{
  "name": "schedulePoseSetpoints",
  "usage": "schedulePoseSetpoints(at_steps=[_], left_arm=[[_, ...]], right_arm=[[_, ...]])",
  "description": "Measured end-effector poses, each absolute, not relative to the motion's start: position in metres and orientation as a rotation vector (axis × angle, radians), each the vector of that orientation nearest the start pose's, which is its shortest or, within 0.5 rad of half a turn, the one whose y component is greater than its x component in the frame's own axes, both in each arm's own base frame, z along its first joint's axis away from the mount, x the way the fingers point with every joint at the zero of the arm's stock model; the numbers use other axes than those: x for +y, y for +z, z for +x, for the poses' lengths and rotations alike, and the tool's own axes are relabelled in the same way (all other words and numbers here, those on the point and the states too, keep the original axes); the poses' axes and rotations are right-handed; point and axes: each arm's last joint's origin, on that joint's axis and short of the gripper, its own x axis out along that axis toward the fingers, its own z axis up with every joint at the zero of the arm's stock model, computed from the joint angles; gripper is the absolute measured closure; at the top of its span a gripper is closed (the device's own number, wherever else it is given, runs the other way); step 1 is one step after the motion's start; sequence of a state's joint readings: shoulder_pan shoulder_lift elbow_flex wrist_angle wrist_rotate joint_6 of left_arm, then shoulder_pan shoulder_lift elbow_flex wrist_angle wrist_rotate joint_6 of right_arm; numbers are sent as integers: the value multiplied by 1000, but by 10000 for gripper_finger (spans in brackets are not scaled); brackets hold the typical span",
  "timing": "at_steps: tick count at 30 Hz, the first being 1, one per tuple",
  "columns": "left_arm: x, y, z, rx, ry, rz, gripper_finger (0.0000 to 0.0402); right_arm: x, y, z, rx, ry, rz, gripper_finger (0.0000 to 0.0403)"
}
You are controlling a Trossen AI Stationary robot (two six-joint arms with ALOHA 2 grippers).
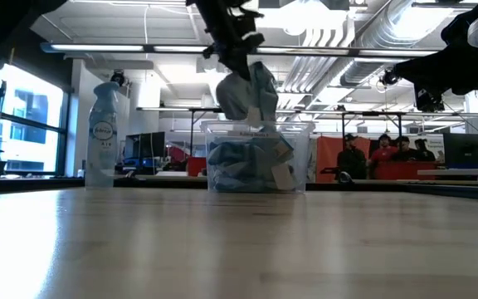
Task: Sort microfiber towel by color & place in baskets
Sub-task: Put the blue towel into the top transparent bin
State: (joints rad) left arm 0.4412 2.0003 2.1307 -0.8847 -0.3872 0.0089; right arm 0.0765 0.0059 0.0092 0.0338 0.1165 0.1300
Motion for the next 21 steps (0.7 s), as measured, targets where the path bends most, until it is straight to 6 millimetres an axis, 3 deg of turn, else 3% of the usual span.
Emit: schedulePoseSetpoints(at_steps=[9,16,21], left_arm=[[213,313,416,922,699,19,401],[224,275,427,937,671,-248,401],[229,257,430,967,684,-320,400]], right_arm=[[4,169,97,-39,-38,134,402],[4,169,97,-39,-38,134,402],[4,169,97,-39,-38,133,402]])
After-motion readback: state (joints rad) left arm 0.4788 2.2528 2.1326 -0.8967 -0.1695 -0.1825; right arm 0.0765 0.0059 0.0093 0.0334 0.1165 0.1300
